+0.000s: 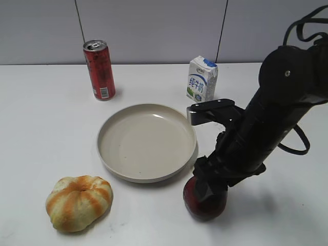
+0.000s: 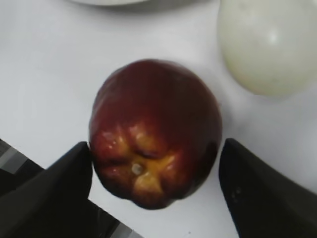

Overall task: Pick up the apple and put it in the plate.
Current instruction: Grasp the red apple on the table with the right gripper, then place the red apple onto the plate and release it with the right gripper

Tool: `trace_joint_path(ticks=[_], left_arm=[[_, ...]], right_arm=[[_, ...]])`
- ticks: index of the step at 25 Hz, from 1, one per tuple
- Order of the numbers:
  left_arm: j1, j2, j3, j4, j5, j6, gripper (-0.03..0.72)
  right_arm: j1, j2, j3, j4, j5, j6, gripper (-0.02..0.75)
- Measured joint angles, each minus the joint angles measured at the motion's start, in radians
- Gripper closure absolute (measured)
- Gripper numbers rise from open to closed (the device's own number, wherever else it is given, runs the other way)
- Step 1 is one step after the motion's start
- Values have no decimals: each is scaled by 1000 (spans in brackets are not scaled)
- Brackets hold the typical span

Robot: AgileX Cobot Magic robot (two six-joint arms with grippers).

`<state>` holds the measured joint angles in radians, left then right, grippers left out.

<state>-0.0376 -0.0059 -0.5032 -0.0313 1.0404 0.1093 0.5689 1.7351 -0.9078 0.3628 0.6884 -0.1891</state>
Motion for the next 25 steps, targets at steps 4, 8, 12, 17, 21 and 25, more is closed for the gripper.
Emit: trace_joint_path(ticks=[4,8,12,17,21,25], left_arm=[[0,0,0,0,0,0,104],[0,0,0,0,0,0,104],[0,0,0,0,0,0,104],[0,0,0,0,0,0,104],[0,0,0,0,0,0,104],[0,0,0,0,0,0,104]], right_arm=[[0,6,0,6,-34,0,125],[0,8,0,20,-37,1,157],[0,10,-11,34,33,1,157],[0,7,-109,34,190,2,157],[0,-2,-256,36,227,2,160],[8,45,-400,35,229,2,160]])
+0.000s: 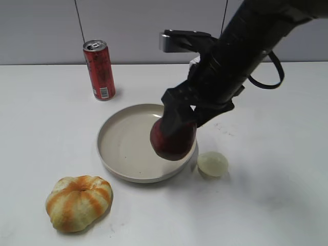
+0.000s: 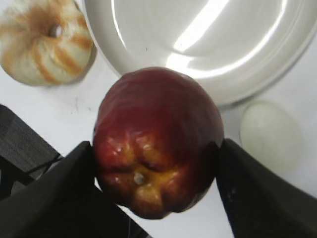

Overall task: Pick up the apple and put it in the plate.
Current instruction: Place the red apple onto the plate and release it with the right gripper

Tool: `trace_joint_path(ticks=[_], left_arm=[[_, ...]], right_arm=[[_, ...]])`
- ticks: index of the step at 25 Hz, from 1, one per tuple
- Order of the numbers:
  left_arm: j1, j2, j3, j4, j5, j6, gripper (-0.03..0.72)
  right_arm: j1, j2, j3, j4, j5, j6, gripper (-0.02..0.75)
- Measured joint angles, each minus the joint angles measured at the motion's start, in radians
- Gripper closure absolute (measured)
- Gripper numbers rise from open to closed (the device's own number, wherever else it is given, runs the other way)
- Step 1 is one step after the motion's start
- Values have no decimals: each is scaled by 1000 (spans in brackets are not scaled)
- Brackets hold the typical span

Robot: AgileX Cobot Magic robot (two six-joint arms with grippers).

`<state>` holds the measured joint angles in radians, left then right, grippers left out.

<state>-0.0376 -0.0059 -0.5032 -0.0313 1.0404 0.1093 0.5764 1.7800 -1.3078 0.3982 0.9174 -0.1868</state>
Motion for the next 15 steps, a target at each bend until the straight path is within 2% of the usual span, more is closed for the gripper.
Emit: trace_joint_path(ticks=[5,12,15], left_arm=[[0,0,0,0,0,0,104],[0,0,0,0,0,0,104],[0,0,0,0,0,0,104]], right_arm=[[24,170,-170,-28,0,0,160],[34,354,-322,-134,42,33,160],[34,385,-353,-127,61,38,99]])
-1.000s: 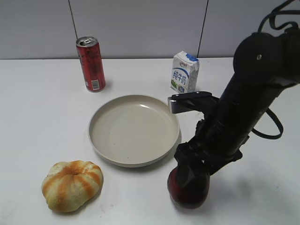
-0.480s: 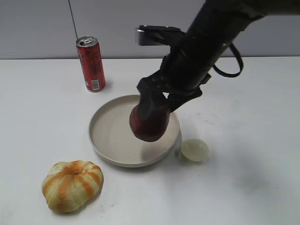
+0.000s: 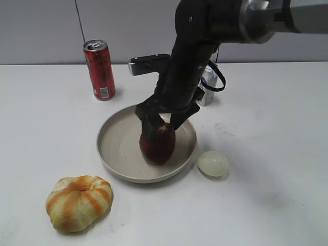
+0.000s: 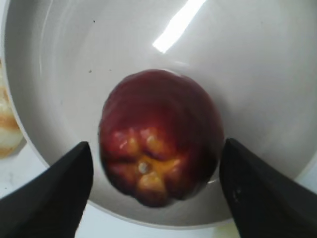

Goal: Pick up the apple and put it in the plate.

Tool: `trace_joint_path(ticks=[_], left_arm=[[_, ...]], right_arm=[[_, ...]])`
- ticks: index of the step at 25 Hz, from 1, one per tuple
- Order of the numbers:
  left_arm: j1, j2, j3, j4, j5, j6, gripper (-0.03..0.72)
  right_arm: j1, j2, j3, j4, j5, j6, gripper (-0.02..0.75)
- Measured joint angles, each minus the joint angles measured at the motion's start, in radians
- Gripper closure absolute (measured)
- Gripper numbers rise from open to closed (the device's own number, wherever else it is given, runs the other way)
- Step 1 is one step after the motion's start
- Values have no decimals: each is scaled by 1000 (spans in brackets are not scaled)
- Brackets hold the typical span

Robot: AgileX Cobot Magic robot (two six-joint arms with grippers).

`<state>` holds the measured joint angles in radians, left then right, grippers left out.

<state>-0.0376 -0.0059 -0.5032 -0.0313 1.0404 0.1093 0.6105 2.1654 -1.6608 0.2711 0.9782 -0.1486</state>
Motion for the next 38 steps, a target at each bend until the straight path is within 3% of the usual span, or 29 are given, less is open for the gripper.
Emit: trace_joint_path(ticks=[3,10,16,20,26,33,38], left_arm=[[0,0,0,0,0,0,104],[0,0,0,0,0,0,104],[0,0,0,0,0,0,104],[0,0,0,0,0,0,104],[0,0,0,0,0,0,104],[0,0,0,0,0,0,104],[0,0,0,0,0,0,104]], right_arm=[[1,1,-37,7,29,2,63],[0,-13,-233,-66,212,45,59],[-58,-186,-201,-123,226,86,61],[-149,-367,-37,-181,227,122,70],[-285,-694,348,-227,228,170,77],[-290,-1131,787,-245,232,229,84],[-290,-1484,990,-245,212,239,94]])
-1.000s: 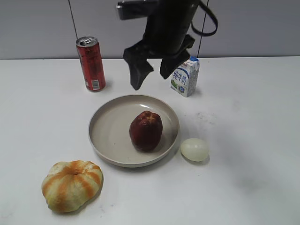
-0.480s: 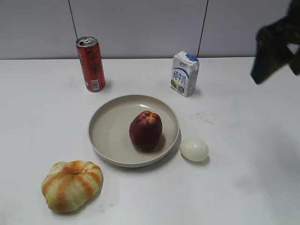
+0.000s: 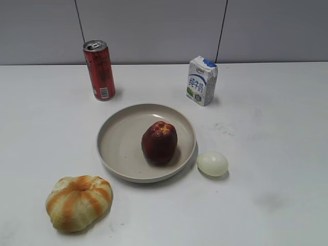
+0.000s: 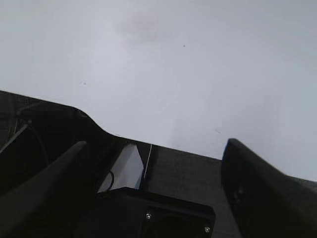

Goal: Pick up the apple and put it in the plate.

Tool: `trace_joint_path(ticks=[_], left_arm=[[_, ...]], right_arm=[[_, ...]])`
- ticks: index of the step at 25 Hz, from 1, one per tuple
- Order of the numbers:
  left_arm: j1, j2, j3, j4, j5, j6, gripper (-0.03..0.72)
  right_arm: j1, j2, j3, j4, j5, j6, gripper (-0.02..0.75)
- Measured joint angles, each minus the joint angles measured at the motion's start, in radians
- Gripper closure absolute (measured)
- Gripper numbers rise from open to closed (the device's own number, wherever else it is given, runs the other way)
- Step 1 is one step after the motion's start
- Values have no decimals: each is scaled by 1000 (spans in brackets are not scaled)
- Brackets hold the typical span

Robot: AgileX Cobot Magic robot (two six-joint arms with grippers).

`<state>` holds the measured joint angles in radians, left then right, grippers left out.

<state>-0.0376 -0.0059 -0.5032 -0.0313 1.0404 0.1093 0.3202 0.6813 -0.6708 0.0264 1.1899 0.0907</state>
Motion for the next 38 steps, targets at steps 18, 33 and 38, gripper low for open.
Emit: trace_joint_path(ticks=[18,33,38], left_arm=[[0,0,0,0,0,0,104],[0,0,0,0,0,0,104],[0,0,0,0,0,0,104]], right_arm=[[0,-483,180,0,-138,3,164],[-225,-657,181,1,-141,3,165],[-240,-687,181,2,-142,3,165]])
